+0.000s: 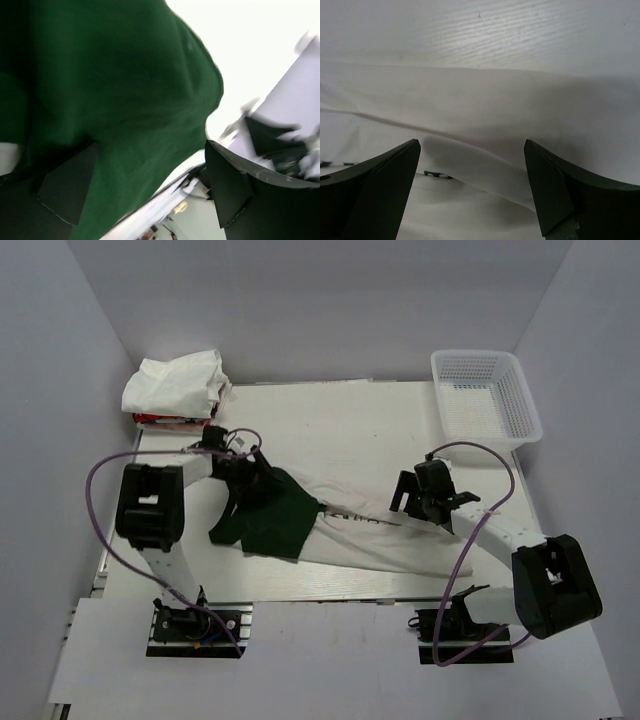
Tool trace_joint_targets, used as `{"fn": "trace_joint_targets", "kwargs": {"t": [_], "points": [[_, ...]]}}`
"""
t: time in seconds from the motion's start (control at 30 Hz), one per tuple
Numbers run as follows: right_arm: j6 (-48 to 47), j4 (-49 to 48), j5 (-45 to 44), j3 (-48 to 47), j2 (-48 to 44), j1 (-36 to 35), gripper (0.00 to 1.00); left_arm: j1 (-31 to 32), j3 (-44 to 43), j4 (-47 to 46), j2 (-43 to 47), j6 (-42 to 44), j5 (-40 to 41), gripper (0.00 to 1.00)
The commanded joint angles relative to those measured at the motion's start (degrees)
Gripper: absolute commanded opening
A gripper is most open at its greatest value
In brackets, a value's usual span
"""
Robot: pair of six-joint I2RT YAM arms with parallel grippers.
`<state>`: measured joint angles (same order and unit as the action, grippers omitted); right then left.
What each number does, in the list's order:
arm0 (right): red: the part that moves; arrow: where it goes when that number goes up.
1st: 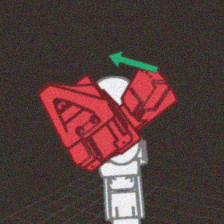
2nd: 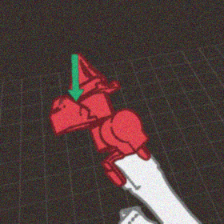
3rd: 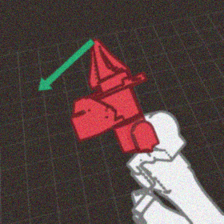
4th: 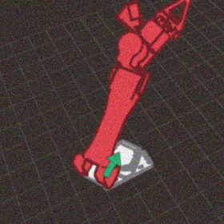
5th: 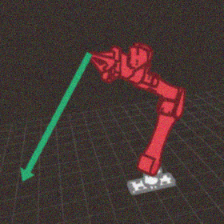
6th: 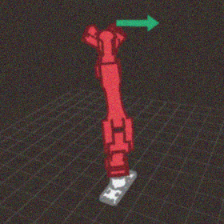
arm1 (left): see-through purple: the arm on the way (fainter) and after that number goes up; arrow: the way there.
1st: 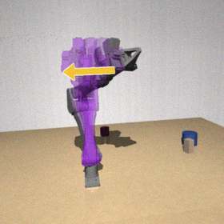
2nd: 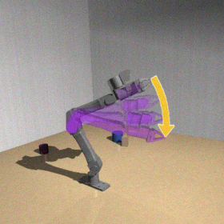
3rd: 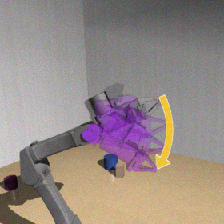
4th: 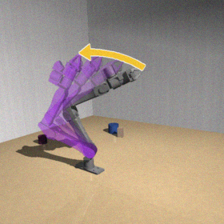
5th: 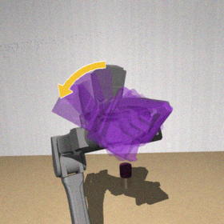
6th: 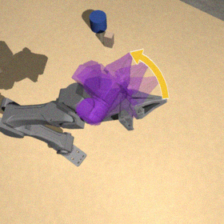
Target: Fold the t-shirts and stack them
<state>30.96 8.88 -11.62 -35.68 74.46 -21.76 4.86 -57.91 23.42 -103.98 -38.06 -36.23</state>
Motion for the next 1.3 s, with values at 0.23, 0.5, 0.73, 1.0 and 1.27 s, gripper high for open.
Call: {"fn": "trace_joint_targets", "kwargs": {"t": [0.23,0.5,0.73,1.0,1.27], "points": [[1.29,1.05,18.63,7.91,2.26,-8.18,0.9,2.86,-68.62,5.95,-50.01,2.74,9.97,1.0],[-8.63,8.96,30.6,0.79,2.27,-27.89,0.9,7.87,-84.46,-24.89,-66.86,-17.65,9.06,1.0],[-17.25,13.26,33.42,-2.29,1.22,-39.14,0.9,11.92,-86.49,-31.24,-68.02,-15.56,21.19,1.0],[-11.89,2.13,13.86,0.26,-13.52,-39.77,0.9,14.29,-87.2,-36.52,-61.2,-13.29,17.24,1.0],[-9.95,-2.92,5.11,5.8,-30.07,-39.67,0.9,17.29,-83.87,-32.82,-40.44,-3.16,17.52,1.0]]}}
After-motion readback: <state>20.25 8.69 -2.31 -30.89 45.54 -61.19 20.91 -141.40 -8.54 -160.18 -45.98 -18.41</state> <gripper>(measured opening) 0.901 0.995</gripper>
